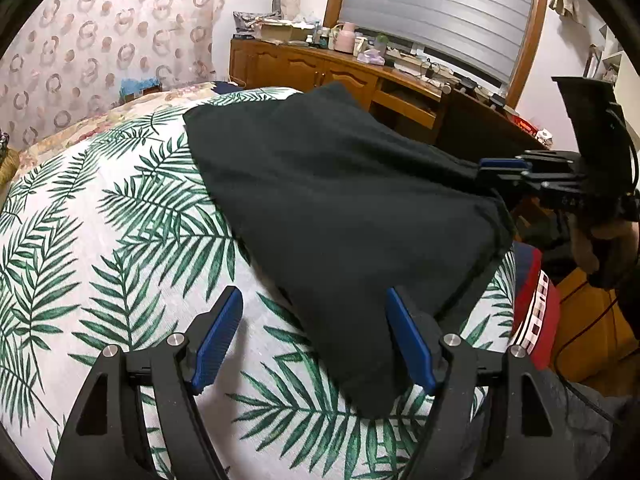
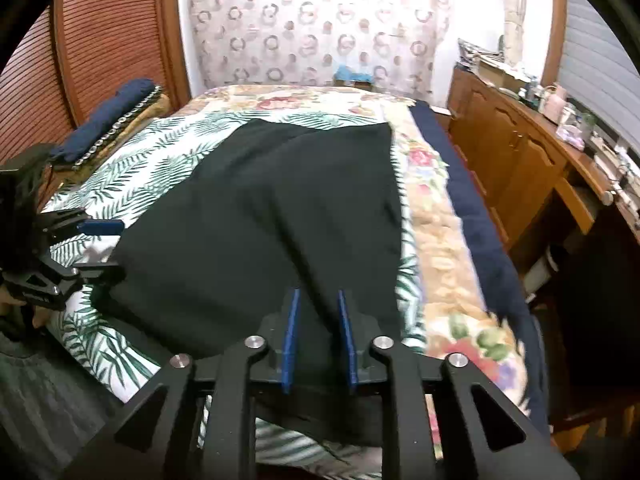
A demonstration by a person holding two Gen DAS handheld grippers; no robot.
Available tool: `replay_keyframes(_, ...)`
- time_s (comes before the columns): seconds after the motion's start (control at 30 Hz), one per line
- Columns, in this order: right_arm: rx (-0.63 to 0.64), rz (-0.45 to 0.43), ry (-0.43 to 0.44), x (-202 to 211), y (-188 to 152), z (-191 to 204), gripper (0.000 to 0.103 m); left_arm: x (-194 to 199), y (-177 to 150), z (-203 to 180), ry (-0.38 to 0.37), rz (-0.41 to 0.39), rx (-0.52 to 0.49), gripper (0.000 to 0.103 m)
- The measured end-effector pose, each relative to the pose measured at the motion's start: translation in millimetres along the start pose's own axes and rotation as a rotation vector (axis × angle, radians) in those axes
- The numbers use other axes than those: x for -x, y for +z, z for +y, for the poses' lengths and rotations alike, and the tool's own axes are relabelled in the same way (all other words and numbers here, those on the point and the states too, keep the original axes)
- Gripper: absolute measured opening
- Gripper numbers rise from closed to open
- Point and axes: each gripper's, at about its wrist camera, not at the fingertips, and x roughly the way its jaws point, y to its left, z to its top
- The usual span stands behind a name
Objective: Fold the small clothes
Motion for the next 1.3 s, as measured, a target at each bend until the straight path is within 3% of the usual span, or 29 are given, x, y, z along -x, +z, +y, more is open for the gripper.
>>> replay_keyframes(0.1,0.013,0.000,0.037,-10.5,-4.3,10.0,0.042,0.4,-3.5,-1.9,-0.012,0.021,-0.007,0.074)
replay_keyframes(0.17,0.029,0.014,0.069,-16.3,-7.9,14.5,0.042,-0.4,-5.1,-5.2,-0.039,0.044,-0.026,0.059)
replay_keyframes(0.23,0.041,0.017,0.082,-19.6,-12.2,19.5,0.042,-2.0,-7.0,-7.0,-0.053,0.069,-0.031,0.054)
replay_keyframes(0.43,0.044,0.021,0.113,-30.6,-14.5,23.0,0.042,-0.5,-11.9,-15.1,-0.060,0.088,-0.056,0.050)
replay_keyframes(0.53,0.051,0.024,0.129,-31.7,-9.2,25.5,0.049,-3.5,-9.4,-17.6,-0.106,0.117,-0.061,0.011)
replay_keyframes(0.57,0.052,0.026,0.139,-32.0,-9.0,26.8,0.056,-3.3,-8.0,-18.6,-0.104,0.118,-0.067,0.006)
replay_keyframes(0.73,0.066,0.024,0.183,-24.0,-9.7,32.3,0.069,16.9,18.3,-20.0,-0.139,0.040,-0.062,0.004)
replay_keyframes(0.93,0.114,-0.026,0.226,-9.5,-11.7,41.4,0.074,32.4,63.4,-19.8,-0.135,-0.061,-0.064,0.004)
replay_keyframes(1.07,0.146,-0.016,0.195,-12.8,-13.7,42.2,0.075,26.9,83.6,-16.3,-0.133,-0.084,-0.062,0.004)
replay_keyframes(1.3,0.152,0.055,0.031,-29.7,-18.3,13.7,0.075,18.3,91.0,-5.1,-0.097,-0.104,-0.028,0.004)
